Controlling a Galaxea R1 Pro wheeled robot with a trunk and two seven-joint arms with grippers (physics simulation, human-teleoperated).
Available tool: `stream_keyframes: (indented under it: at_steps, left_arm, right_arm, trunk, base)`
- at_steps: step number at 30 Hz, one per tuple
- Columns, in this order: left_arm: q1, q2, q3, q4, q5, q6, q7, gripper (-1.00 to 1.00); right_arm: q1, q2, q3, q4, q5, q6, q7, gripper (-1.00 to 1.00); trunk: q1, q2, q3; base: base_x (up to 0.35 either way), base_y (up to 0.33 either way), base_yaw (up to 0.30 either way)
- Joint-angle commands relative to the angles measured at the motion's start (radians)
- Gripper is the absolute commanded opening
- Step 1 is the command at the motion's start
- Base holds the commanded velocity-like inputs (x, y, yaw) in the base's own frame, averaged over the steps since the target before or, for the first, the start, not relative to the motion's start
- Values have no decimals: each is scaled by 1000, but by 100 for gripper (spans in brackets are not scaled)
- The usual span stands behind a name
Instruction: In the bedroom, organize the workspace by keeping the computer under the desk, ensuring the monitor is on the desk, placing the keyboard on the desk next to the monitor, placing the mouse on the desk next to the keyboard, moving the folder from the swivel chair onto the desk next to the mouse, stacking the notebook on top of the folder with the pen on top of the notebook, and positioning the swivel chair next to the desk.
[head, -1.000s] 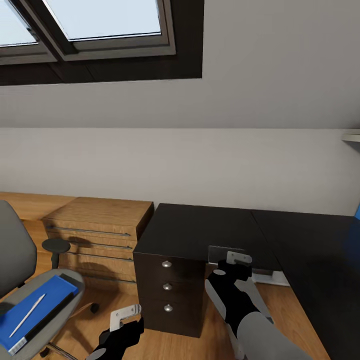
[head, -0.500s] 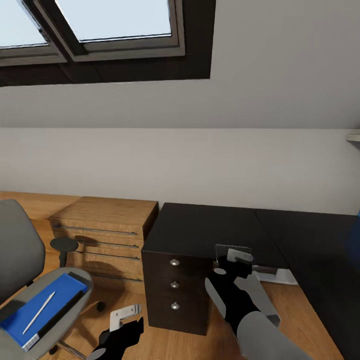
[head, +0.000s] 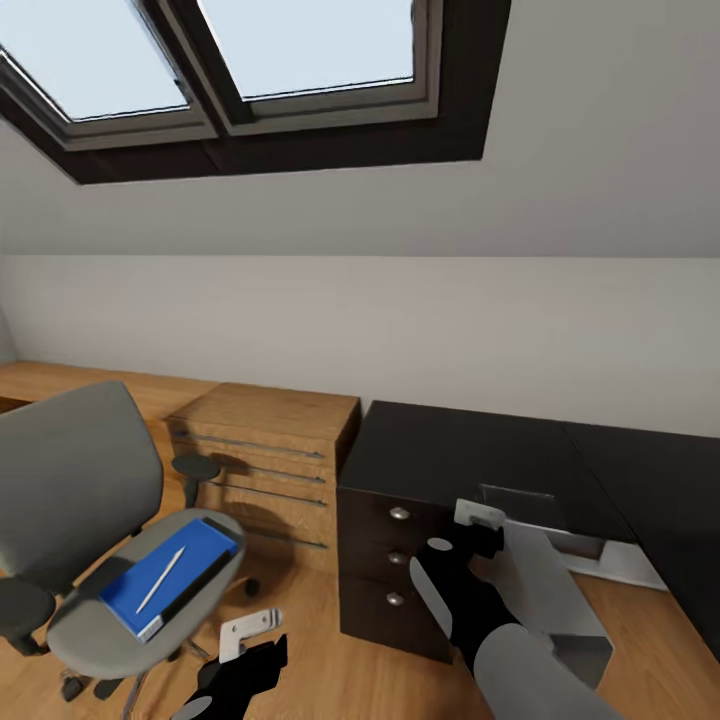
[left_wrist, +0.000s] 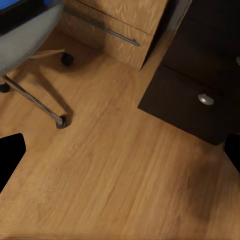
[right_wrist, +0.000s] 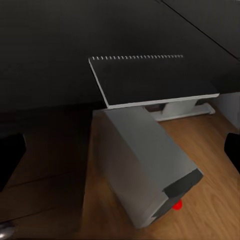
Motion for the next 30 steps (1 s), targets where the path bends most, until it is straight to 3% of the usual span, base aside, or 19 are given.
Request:
stream_keyframes:
  at_steps: [1,30]
  left_arm:
    - [0,0,-1,-2,10,1,9,100]
    - [0,0,-2,-2,10,1,11,100]
  right_arm:
    - [-1,0,3,-1,-2,10,-6,100]
    - [-1,0,3,-2,-2,10,-4,100]
  trunk:
    - [0,-1,-1]
    - [0,-1,-6]
  base:
    - [-20,18,274]
    - [-2,2,276]
